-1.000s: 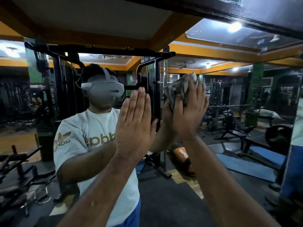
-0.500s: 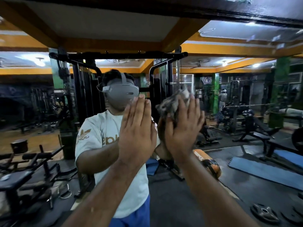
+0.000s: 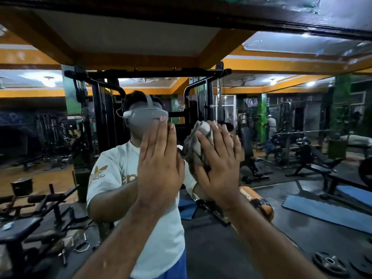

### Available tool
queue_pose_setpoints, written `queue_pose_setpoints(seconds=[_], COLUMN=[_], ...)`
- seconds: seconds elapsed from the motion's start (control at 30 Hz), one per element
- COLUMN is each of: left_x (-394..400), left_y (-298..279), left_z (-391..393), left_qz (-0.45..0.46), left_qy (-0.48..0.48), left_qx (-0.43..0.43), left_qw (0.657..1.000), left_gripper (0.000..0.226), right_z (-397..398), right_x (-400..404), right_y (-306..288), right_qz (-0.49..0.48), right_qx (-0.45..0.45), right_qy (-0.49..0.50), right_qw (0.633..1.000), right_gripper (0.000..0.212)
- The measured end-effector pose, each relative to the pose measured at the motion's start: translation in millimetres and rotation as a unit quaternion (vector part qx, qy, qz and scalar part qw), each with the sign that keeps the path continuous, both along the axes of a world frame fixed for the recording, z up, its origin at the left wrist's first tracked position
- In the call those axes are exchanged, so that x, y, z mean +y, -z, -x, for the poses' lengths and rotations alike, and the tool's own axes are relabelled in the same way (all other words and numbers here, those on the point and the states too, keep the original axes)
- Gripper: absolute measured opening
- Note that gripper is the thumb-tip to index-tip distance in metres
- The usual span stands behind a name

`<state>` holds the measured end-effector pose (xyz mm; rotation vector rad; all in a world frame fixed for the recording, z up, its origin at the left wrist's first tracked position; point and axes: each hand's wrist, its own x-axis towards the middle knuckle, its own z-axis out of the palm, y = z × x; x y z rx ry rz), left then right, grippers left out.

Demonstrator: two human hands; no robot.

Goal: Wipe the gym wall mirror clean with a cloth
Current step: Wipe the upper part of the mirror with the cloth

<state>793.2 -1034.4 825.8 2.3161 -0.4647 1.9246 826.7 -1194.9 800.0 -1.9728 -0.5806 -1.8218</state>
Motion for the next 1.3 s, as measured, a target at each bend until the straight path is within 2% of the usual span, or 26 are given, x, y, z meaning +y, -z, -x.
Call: queue_pose_setpoints(seconds=[0.03, 0.13, 0.17, 0.2, 0.3, 0.37, 0.4, 0.5, 0.53, 0.57, 0.7, 0.73, 0.77, 0.9, 0.97, 1.07, 1.1, 1.13, 1.23, 1.3], left_x=[5, 16, 21, 27, 49, 62, 67, 83, 88, 95, 118, 123, 128, 143, 147, 150, 150, 150, 150, 150], left_y=[-1, -6, -8, -10, -14, -14, -14, -16, -17, -18, -19, -18, -17, -13, -13, -13, -12, -11, -11, -11], left_z=[0, 5, 8, 10, 13, 12, 13, 17, 19, 21, 27, 28, 29, 26, 23, 23, 22, 22, 21, 20], left_qz=[-0.018, -0.037, -0.028, -0.014, 0.005, -0.028, -0.04, -0.036, -0.025, -0.014, 0.0, -0.001, -0.002, -0.028, -0.045, -0.055, -0.055, -0.056, -0.063, -0.067], left_qy=[-0.003, 0.022, 0.021, 0.006, -0.041, -0.03, -0.017, -0.012, -0.018, -0.023, -0.02, -0.014, -0.008, -0.007, -0.005, 0.004, 0.006, 0.007, 0.011, 0.007], left_qx=[0.006, 0.01, 0.007, 0.006, 0.018, 0.018, 0.012, -0.008, -0.013, -0.016, -0.017, -0.017, -0.019, -0.005, 0.001, 0.003, 0.0, -0.003, -0.005, -0.002], left_qw=[1.0, 0.999, 0.999, 1.0, 0.999, 0.999, 0.999, 0.999, 0.999, 1.0, 1.0, 1.0, 1.0, 1.0, 0.999, 0.998, 0.998, 0.998, 0.998, 0.998], left_gripper=[0.059, 0.057, 0.058, 0.061, 0.074, 0.072, 0.068, 0.062, 0.062, 0.062, 0.066, 0.066, 0.064, 0.063, 0.065, 0.067, 0.066, 0.065, 0.063, 0.065], right_z=[0, 0, 2, 4, 7, 7, 4, 3, 5, 8, 17, 17, 15, 15, 19, 21, 21, 20, 22, 27], right_x=[2, 27, 40, 51, 62, 52, 50, 68, 82, 97, 115, 109, 103, 116, 135, 140, 135, 130, 138, 160], right_y=[-3, -33, -42, -47, -35, -32, -36, -61, -69, -73, -53, -49, -48, -59, -56, -24, -15, -11, -16, -21], right_qz=[-0.023, -0.196, -0.213, -0.185, 0.007, 0.053, 0.025, -0.16, -0.185, -0.168, 0.049, 0.061, 0.038, -0.181, -0.166, -0.025, -0.009, -0.028, -0.206, -0.239], right_qx=[0.003, 0.053, 0.061, 0.051, -0.002, -0.015, -0.014, 0.028, 0.038, 0.035, -0.009, -0.017, -0.022, 0.03, 0.034, -0.008, -0.012, -0.011, 0.033, 0.056], right_qy=[0.003, -0.011, -0.018, -0.026, -0.042, -0.029, -0.021, -0.025, -0.027, -0.031, -0.024, -0.016, -0.007, -0.013, -0.016, -0.004, 0.005, 0.01, 0.003, -0.001], right_qw=[1.0, 0.979, 0.975, 0.981, 0.999, 0.998, 0.999, 0.986, 0.982, 0.985, 0.998, 0.998, 0.999, 0.983, 0.985, 1.0, 1.0, 1.0, 0.978, 0.97], right_gripper=[0.065, 0.069, 0.069, 0.067, 0.057, 0.055, 0.057, 0.064, 0.067, 0.067, 0.061, 0.06, 0.06, 0.066, 0.066, 0.061, 0.06, 0.06, 0.065, 0.066])
